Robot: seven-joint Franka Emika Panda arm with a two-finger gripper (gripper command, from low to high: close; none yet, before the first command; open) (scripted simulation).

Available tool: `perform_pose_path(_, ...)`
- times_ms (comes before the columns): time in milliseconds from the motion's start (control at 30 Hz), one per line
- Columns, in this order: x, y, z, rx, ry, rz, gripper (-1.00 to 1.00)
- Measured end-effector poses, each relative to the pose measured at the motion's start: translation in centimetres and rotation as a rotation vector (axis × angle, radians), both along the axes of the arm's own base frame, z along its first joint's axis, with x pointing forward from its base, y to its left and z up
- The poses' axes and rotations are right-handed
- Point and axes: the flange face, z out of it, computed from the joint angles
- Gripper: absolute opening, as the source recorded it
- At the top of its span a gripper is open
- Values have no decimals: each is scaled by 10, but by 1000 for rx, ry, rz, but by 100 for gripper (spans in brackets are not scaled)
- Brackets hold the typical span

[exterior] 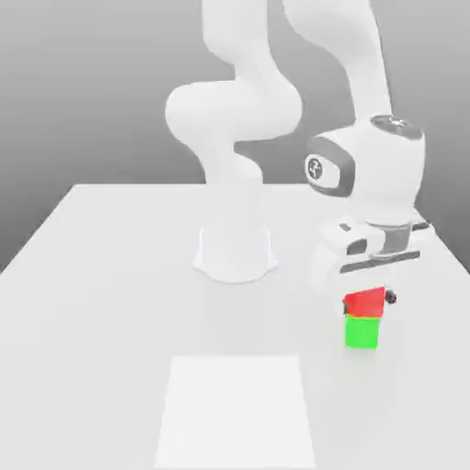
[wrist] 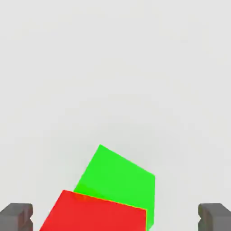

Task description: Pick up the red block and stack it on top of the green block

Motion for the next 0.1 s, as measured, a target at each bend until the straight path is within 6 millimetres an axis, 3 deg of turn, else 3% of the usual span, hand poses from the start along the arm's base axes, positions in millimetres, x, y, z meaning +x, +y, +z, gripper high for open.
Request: perform_pose_path(100,-2,0,21,4,3,1,100)
